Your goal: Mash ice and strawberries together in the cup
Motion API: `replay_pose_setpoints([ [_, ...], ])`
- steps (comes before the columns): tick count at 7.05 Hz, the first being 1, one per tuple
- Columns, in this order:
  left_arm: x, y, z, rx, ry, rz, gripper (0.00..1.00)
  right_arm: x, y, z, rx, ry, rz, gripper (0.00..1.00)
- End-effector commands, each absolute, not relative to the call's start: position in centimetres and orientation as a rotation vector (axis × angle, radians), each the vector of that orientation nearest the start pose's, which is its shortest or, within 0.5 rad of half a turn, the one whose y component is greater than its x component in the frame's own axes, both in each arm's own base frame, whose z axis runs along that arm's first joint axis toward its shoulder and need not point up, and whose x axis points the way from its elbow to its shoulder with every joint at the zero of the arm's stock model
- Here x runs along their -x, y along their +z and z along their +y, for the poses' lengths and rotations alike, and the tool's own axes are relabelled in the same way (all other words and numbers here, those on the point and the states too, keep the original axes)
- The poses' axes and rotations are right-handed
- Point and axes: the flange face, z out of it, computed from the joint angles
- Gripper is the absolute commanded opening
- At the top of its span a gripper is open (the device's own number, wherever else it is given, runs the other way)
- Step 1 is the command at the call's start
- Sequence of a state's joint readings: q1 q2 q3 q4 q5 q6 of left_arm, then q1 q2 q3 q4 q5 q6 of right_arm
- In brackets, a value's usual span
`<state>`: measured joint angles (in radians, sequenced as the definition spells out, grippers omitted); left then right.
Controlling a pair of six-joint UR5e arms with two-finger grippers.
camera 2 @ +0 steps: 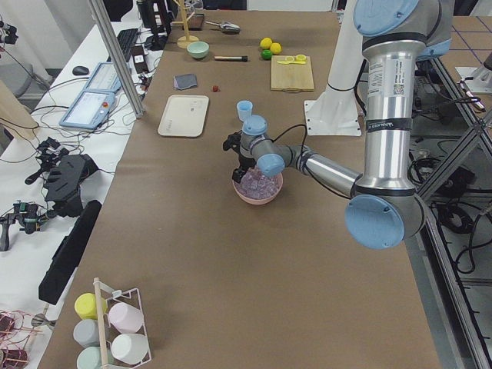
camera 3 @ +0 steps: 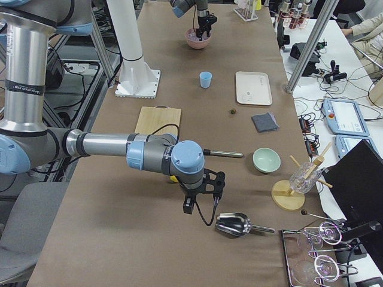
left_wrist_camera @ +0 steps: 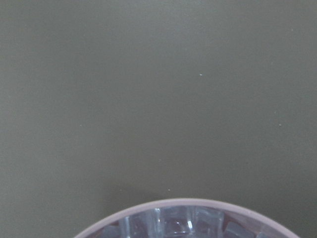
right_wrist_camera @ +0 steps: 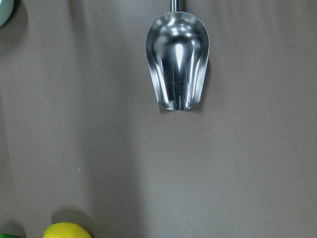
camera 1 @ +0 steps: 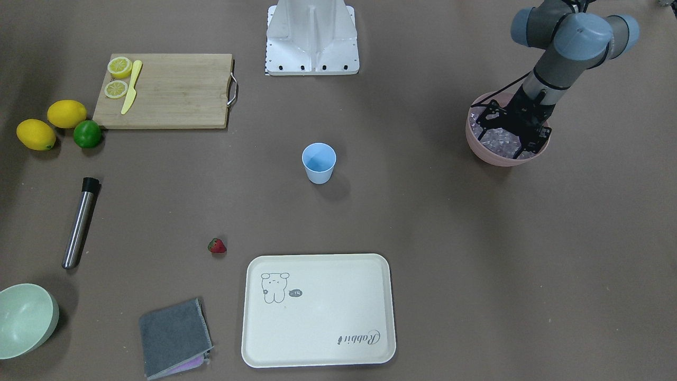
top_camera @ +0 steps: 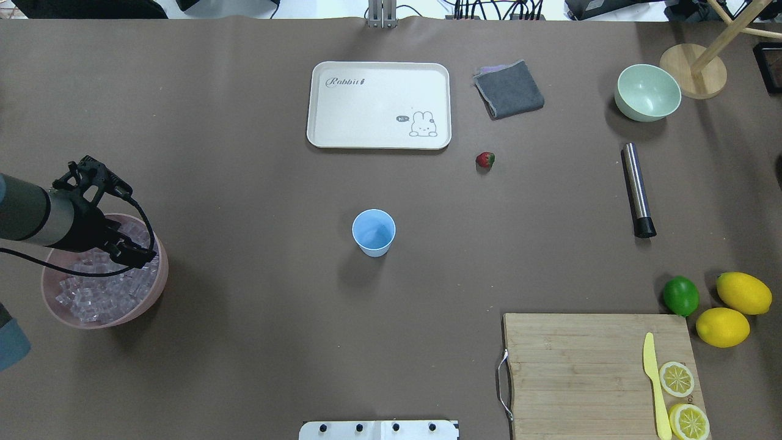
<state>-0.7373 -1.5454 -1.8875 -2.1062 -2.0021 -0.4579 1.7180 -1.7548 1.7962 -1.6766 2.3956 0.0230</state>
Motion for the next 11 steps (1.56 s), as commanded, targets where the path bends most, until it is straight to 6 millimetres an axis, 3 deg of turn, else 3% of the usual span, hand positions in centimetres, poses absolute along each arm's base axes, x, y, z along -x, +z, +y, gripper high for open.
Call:
replay_pose_setpoints([
  [1,-31.2,46.6,-40.1,-0.401,0.535,0.821,0.97,-12.1,63.7,-39.5,0.006,0.191,-0.827,1.0],
  [2,-31.4,46.7,-40.0,-0.399,0.539,0.822,0.89,-12.3,63.6,-39.5,0.003,0.194,-0.828,1.0],
  [5,-31.1,46.7,-39.6,-0.402,0.544,0.828,0.18,-12.6,63.3,-39.4,-0.006,0.199,-0.828,1.0],
  [6,-30.9,46.9,-39.4,-0.411,0.549,0.836,0.01,-12.8,63.0,-39.3,-0.014,0.201,-0.828,1.0],
  [8,-30.4,47.2,-39.1,-0.42,0.55,0.846,0.0,-12.9,62.9,-39.4,-0.018,0.201,-0.829,1.0],
  [10,-29.7,46.2,-39.1,-0.418,0.551,0.88,0.0,-12.9,62.9,-39.4,-0.018,0.201,-0.829,1.0],
  [11,-28.3,46.0,-39.9,-0.415,0.53,0.895,0.0,-12.9,62.9,-39.4,-0.018,0.201,-0.829,1.0],
])
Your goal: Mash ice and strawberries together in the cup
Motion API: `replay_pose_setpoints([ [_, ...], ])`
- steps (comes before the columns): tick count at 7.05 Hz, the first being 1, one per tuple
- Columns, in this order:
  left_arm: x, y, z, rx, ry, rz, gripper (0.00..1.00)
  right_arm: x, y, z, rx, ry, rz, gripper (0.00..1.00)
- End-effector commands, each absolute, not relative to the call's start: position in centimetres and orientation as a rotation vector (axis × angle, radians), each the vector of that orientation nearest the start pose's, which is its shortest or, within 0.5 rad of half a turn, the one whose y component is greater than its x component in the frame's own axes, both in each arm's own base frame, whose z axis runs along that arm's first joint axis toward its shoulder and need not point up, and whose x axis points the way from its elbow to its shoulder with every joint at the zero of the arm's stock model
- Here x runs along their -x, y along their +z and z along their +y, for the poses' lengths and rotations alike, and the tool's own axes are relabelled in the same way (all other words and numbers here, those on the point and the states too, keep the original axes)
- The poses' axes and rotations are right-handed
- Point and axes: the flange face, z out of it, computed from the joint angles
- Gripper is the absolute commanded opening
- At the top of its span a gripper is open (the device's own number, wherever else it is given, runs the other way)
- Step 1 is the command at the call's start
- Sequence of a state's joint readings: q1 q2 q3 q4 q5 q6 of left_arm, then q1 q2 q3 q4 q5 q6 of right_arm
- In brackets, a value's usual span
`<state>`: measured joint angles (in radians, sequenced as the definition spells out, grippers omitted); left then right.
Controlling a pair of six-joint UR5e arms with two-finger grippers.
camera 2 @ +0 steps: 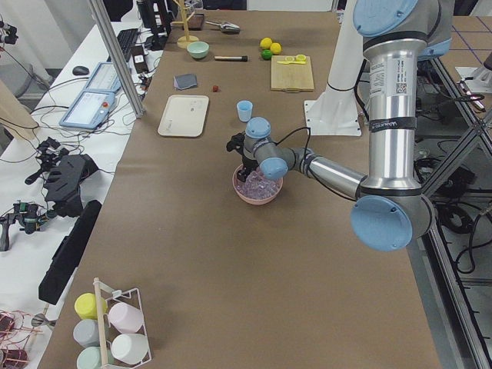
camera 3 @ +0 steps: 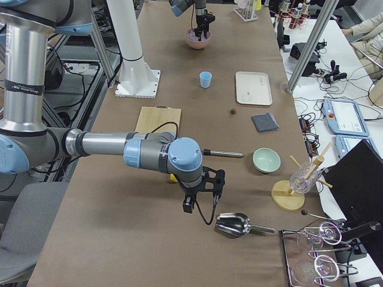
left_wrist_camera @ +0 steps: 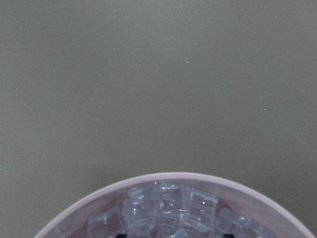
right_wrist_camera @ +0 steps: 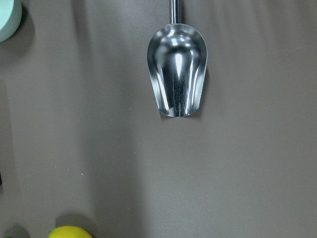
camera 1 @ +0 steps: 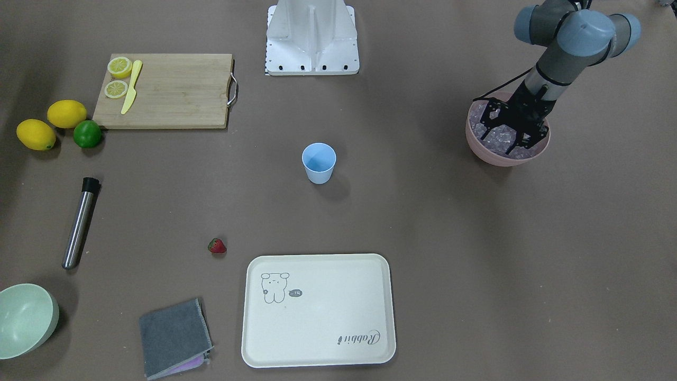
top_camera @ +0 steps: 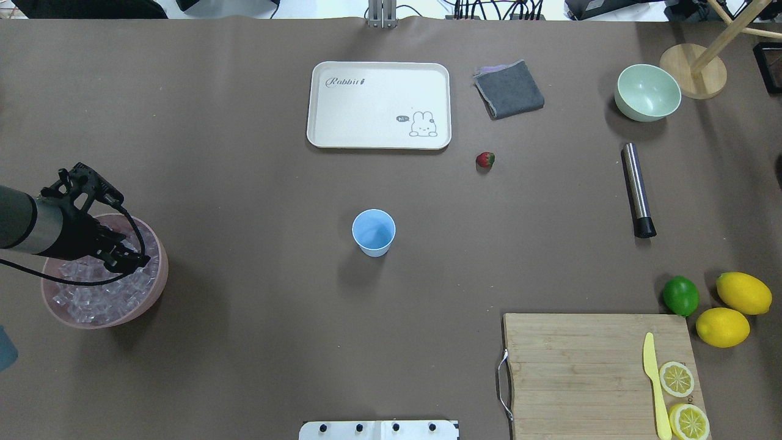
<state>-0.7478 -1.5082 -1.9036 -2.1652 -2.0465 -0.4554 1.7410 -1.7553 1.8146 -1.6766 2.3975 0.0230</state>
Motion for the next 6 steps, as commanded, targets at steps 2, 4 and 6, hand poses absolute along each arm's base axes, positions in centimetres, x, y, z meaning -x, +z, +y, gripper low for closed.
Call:
replay_pose_setpoints([
  [2,-26.6,45.3,-40.7,-0.436,0.503,0.899,0.0,-12.9,62.9,-39.4,-0.017,0.203,-0.829,1.0],
  [4,-24.2,44.7,-40.6,-0.439,0.482,0.92,0.0,-12.9,62.9,-39.4,-0.017,0.203,-0.831,1.0],
  [6,-21.2,44.6,-41.1,-0.422,0.46,0.984,0.0,-12.9,62.5,-39.6,-0.024,0.199,-0.832,1.0],
])
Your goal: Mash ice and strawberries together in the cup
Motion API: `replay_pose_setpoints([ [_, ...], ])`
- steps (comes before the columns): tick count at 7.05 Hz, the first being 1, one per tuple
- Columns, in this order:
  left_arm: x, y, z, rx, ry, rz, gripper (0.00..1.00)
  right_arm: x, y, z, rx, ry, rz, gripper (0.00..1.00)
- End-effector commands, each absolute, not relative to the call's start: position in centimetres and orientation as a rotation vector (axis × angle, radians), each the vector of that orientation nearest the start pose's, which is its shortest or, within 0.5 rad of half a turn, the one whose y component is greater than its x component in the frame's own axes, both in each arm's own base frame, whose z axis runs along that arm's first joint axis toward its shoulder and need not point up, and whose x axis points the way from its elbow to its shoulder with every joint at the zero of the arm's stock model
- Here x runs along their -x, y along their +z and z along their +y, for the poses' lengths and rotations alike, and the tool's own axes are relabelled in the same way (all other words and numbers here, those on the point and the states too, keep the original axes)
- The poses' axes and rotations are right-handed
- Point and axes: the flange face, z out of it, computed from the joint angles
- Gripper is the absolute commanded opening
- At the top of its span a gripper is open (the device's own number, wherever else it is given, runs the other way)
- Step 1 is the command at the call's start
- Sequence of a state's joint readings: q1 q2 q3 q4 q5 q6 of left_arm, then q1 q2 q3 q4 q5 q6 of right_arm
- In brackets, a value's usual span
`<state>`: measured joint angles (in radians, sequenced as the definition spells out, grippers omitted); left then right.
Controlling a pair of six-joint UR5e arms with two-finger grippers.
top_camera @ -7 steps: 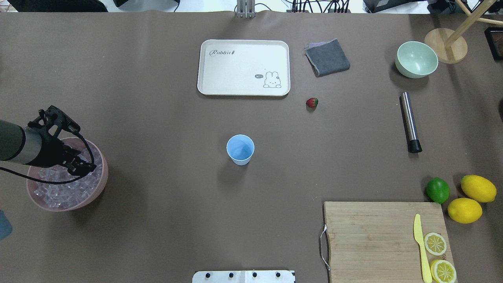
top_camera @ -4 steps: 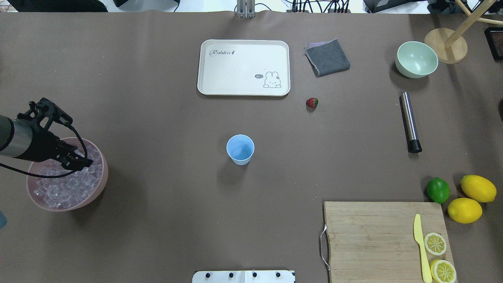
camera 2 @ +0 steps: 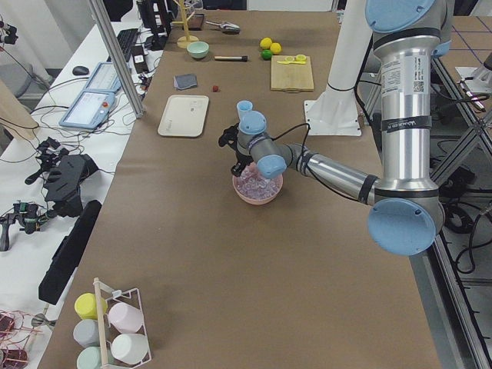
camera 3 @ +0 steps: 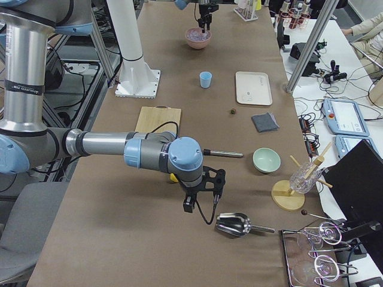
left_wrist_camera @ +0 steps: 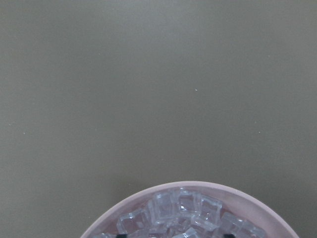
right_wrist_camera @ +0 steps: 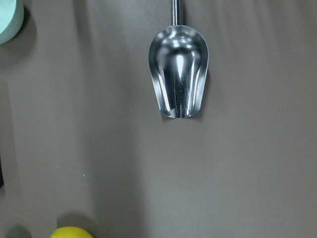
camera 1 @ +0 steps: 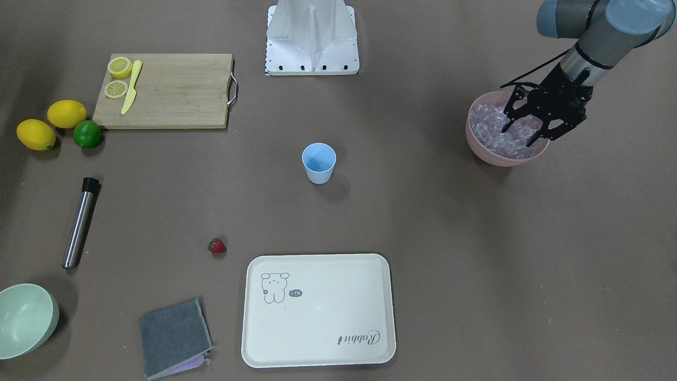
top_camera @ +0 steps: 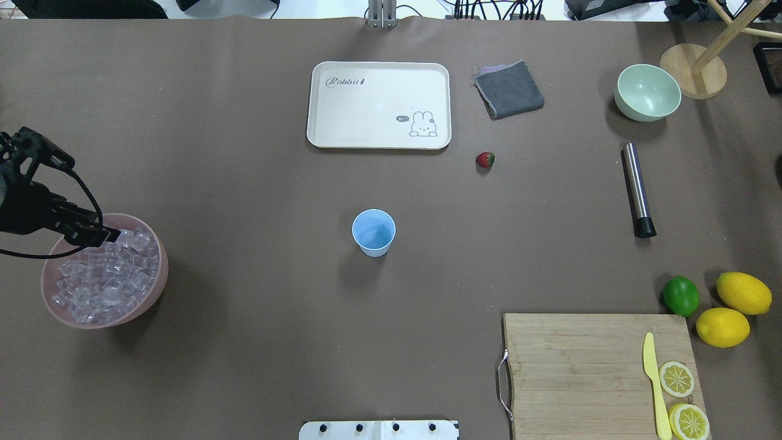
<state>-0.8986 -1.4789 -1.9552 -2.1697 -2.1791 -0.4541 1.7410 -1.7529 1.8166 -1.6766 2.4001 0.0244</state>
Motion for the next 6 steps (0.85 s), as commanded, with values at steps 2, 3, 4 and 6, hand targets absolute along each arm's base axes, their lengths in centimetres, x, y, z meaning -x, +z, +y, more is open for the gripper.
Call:
replay_pose_setpoints([
  [2,-21.9,43.6,-41.8,-0.426,0.468,1.008,0.0,-12.9,62.4,-39.7,-0.027,0.198,-0.831,1.0],
  [3,-21.8,43.7,-41.7,-0.426,0.469,1.005,0.0,-12.9,62.4,-39.7,-0.027,0.198,-0.831,1.0],
  [4,-21.9,44.4,-41.9,-0.422,0.464,0.995,0.0,-12.9,62.5,-39.7,-0.025,0.2,-0.832,1.0],
  [6,-21.8,44.6,-41.6,-0.414,0.462,0.995,0.32,-12.9,62.5,-39.7,-0.025,0.2,-0.832,1.0],
])
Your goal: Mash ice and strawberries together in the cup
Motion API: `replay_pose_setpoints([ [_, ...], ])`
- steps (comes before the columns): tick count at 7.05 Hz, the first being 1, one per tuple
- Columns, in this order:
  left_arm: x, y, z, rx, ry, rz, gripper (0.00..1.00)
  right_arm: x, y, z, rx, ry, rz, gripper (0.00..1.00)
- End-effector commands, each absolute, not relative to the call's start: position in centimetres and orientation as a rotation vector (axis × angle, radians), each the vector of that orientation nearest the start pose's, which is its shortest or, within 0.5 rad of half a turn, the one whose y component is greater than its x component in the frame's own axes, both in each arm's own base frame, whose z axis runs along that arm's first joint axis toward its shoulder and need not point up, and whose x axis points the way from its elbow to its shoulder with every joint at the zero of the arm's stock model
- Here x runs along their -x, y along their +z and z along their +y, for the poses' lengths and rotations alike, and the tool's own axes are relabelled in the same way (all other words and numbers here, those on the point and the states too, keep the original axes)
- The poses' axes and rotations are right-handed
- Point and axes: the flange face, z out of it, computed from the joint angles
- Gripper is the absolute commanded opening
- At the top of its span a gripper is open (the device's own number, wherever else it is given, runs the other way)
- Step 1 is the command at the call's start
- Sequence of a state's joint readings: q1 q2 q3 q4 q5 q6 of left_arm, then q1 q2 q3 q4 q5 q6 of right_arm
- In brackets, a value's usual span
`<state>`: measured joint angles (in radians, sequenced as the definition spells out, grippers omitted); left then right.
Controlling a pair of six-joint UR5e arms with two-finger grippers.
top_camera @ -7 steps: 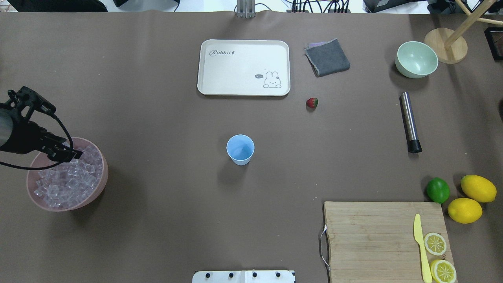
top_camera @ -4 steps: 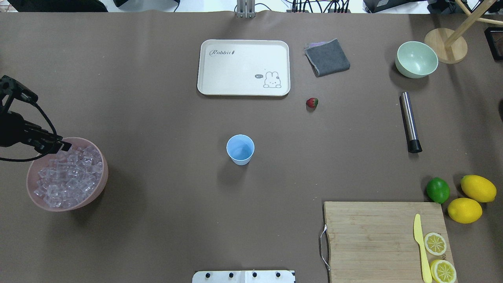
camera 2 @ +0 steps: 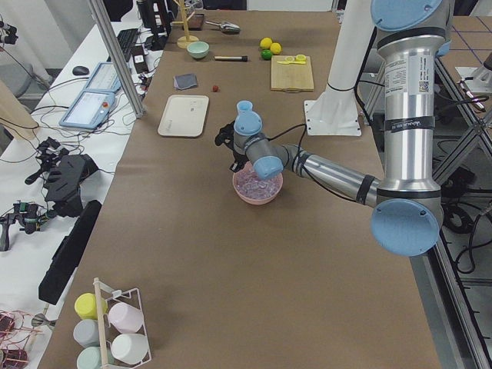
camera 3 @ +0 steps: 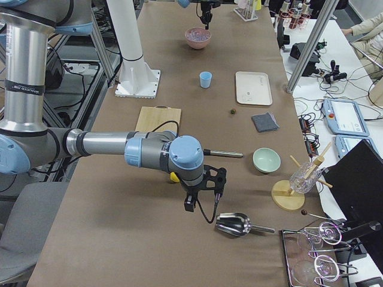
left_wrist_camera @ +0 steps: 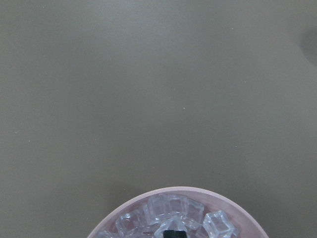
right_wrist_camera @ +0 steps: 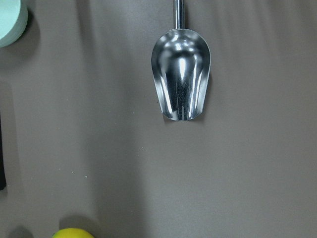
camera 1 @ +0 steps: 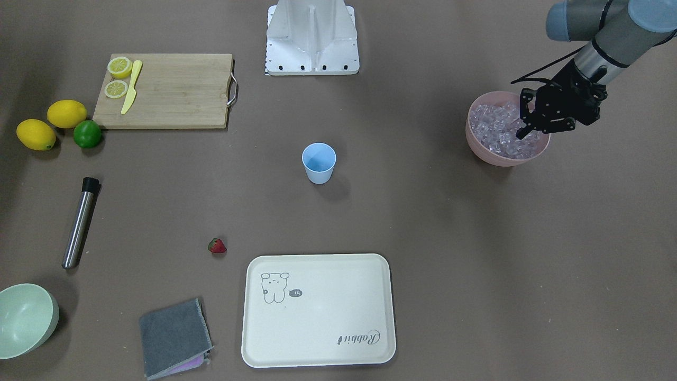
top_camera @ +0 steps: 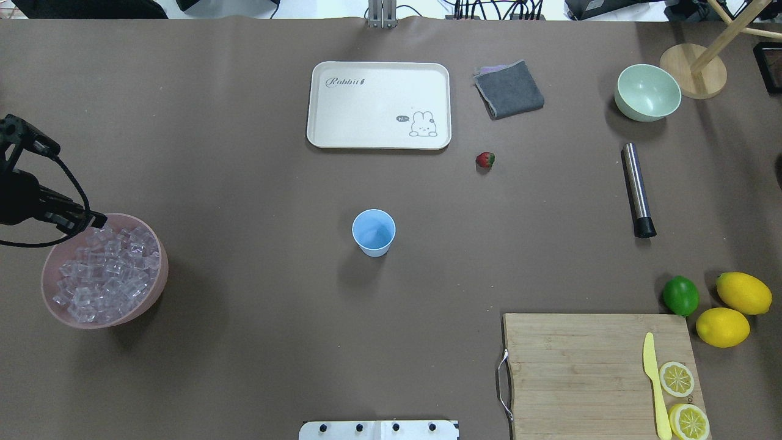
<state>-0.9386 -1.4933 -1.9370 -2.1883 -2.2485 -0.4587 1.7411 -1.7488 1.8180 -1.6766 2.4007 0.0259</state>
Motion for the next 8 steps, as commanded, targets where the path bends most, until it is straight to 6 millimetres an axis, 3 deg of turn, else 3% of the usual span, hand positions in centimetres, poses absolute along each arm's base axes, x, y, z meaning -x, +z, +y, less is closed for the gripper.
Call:
replay_pose_setpoints([
  [1,-21.8,44.7,-41.2,-0.412,0.467,0.994,0.59,-12.9,62.4,-39.7,-0.027,0.2,-0.833,1.0],
  [2,-22.0,45.1,-40.6,-0.403,0.475,0.994,0.76,-12.9,62.5,-39.6,-0.024,0.201,-0.832,1.0],
  [6,-25.1,47.2,-37.8,-0.388,0.536,0.951,0.74,-12.9,62.8,-39.5,-0.019,0.202,-0.831,1.0],
  [8,-25.5,47.5,-37.6,-0.38,0.543,0.948,0.73,-12.8,63.1,-39.3,-0.013,0.203,-0.831,1.0],
])
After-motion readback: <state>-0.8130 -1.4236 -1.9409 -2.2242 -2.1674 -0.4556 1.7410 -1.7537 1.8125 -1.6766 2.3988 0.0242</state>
